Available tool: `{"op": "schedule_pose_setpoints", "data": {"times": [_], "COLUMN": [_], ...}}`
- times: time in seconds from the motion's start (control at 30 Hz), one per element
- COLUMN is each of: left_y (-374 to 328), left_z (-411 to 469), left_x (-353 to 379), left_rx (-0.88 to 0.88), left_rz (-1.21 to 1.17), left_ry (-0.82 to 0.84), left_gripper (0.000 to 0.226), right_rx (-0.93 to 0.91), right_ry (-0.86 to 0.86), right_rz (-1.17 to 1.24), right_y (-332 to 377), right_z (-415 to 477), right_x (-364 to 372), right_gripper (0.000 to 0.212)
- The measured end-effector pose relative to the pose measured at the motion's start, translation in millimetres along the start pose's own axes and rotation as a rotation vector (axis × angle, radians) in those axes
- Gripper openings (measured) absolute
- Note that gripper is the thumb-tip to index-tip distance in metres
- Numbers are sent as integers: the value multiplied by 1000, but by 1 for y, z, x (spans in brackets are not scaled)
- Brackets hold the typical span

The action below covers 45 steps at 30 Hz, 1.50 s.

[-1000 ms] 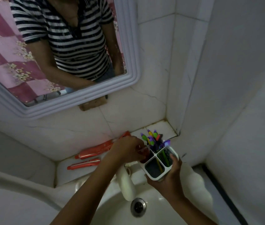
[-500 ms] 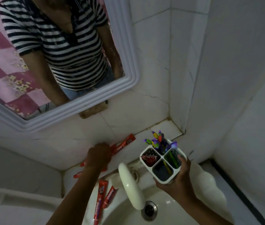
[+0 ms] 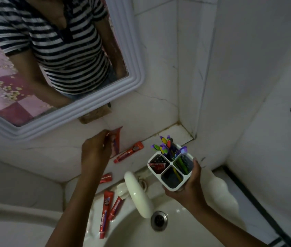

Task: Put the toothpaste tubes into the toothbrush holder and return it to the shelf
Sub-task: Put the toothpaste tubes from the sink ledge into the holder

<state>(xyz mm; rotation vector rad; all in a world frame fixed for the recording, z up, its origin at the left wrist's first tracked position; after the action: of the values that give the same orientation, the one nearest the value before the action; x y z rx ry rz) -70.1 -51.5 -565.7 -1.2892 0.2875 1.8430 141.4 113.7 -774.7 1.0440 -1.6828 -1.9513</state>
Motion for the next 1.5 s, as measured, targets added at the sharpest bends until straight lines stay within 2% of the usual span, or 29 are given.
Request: {"op": "schedule_pose_setpoints", "data": {"times": [0.07, 0.13, 0.33, 0.47, 0.57, 0.63, 0.7, 0.8, 0.87, 1.0, 1.1, 1.17, 1.23, 1.3, 1.37, 1.43, 1.5], "left_y": [-32, -60, -128, -138, -126, -107, -76, -18, 11, 39, 44, 42, 37, 31, 22, 8, -10], "left_z": [4, 7, 0, -11, -12, -5, 5, 8, 0, -14, -10, -5, 2, 9, 16, 23, 26], "left_x": [-16, -19, 27, 63, 65, 57, 51, 59, 78, 123, 141, 149, 150, 143, 125, 101, 75], "left_rx": [51, 4, -121, -172, -78, -64, -127, -286, -344, -107, 30, 95, 123, 80, -47, -158, -176], "left_rz": [-202, -449, -866, -767, -690, -736, -707, -442, -310, -25, 89, 120, 88, -4, -169, -355, -484], "left_ry": [-54, -35, 188, 437, 629, 681, 593, 417, 474, 724, 716, 719, 711, 686, 577, 424, 330], "left_gripper": [15, 15, 14, 11, 20, 23, 21, 24, 30, 48, 58, 52, 45, 50, 53, 45, 35], "right_rx": [0, -33, -73, -76, -94, -78, -59, -54, -58, -33, -15, -6, 0, 5, -4, -31, -56], "right_ry": [12, 0, 22, 0, -35, -38, -33, -21, -14, 6, 8, 14, 9, 5, -4, -21, -16], "right_rz": [19, 19, -2, -46, -20, 8, 37, 40, 44, 51, 42, 52, 64, 75, 68, 46, 32], "right_y": [5, 12, 19, 15, 17, 15, 10, 1, -3, -7, -10, -10, -10, -9, -7, -5, -4], "right_z": [-1, -1, 0, -1, -1, 0, 0, 0, 0, 0, 1, 1, 2, 1, 2, 2, 2], "right_x": [-1, -3, -4, -3, -4, -5, -4, -1, 2, 4, 5, 5, 5, 5, 4, 3, 1], "right_gripper": [140, 139, 133, 132, 135, 137, 140, 145, 146, 143, 139, 139, 138, 138, 138, 137, 136]}}
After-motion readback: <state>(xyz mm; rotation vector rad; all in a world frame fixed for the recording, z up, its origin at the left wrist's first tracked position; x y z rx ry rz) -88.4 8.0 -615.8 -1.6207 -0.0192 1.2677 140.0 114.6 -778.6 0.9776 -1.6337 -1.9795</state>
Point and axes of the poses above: each hand's wrist, its own z-axis towards the middle knuckle, its own x-axis out of the palm, y = z × x, the point moved 3 cm from there along z, towards the middle knuckle, and after that the axes turned 8 degrees about x, right-handed, at the moved point
